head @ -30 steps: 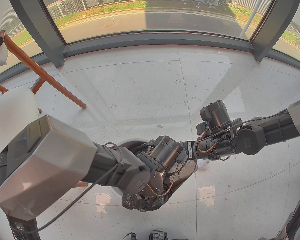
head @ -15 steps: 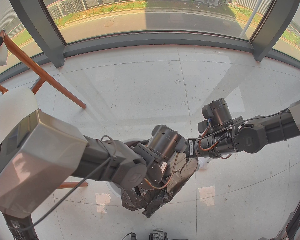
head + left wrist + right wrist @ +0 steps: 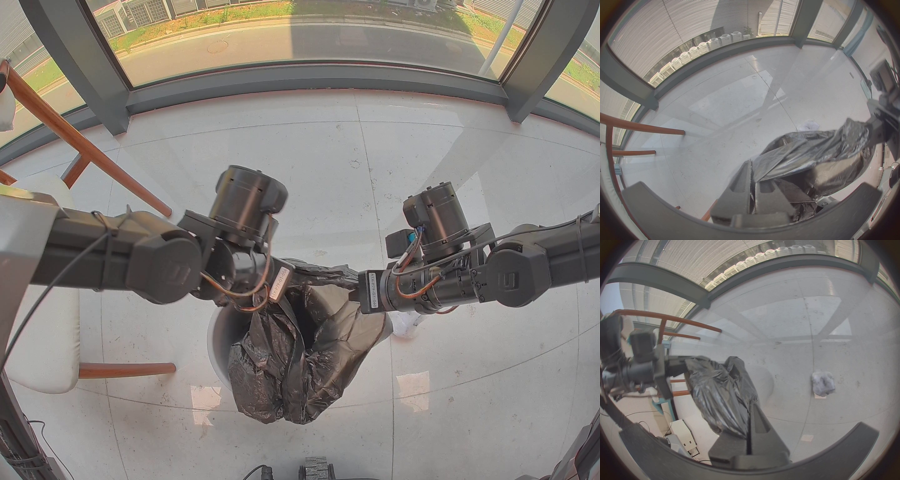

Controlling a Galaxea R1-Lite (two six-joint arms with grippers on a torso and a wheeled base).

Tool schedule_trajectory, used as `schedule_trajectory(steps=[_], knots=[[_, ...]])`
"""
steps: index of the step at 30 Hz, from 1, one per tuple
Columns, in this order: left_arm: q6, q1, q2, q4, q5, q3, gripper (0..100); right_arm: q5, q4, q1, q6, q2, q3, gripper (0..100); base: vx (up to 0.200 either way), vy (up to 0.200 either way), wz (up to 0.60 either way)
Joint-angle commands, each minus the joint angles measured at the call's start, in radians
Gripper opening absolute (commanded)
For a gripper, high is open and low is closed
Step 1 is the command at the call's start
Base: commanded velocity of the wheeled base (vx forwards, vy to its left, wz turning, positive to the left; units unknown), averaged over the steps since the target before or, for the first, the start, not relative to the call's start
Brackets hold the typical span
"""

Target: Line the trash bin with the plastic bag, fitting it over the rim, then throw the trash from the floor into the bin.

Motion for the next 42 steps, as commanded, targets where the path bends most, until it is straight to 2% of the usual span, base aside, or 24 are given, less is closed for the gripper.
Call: schedule_trajectory(steps=[1, 3, 8, 16, 19, 20, 27, 32, 37, 42], knots=[[0.005, 0.047, -0.054, 0.006, -0.025, -0.003, 0, 0.013, -0.020, 0.027, -0.005, 0.000, -0.022, 0, 0.000, 0.000, 0.00], [0.004, 0.053, -0.057, 0.001, -0.042, -0.011, 0, 0.012, -0.128, 0.030, -0.005, 0.042, -0.037, 0, 0.000, 0.000, 0.00], [0.007, 0.068, -0.074, 0.003, -0.045, -0.011, 0, 0.013, -0.271, 0.040, -0.010, 0.083, -0.046, 0, 0.000, 0.000, 0.00], [0.041, 0.144, -0.084, 0.001, -0.075, -0.008, 0, 0.012, -0.271, 0.037, -0.021, 0.134, -0.137, 0, 0.000, 0.000, 0.00], [0.036, 0.145, -0.084, 0.000, -0.075, -0.011, 0, 0.012, -0.280, 0.016, -0.070, 0.148, -0.160, 0, 0.000, 0.000, 0.00], [0.036, 0.145, -0.084, 0.000, -0.075, -0.011, 0, 0.012, -0.280, 0.016, -0.070, 0.148, -0.160, 100, 0.000, 0.000, 0.00], [0.033, 0.142, -0.070, -0.052, -0.077, 0.000, 0, 0.001, -0.206, -0.045, -0.080, 0.132, -0.155, 100, 0.000, 0.000, 0.00], [0.031, 0.145, -0.066, -0.066, -0.077, 0.009, 0, 0.018, -0.091, -0.064, -0.080, 0.011, 0.003, 100, 0.000, 0.000, 0.00], [0.031, 0.153, -0.063, -0.066, -0.078, 0.010, 0, 0.042, -0.151, -0.056, -0.088, -0.001, 0.164, 100, 0.000, 0.000, 0.00], [0.031, 0.154, -0.064, -0.066, -0.078, 0.010, 0, 0.044, -0.248, -0.039, -0.082, 0.042, 0.193, 100, 0.000, 0.000, 0.00]])
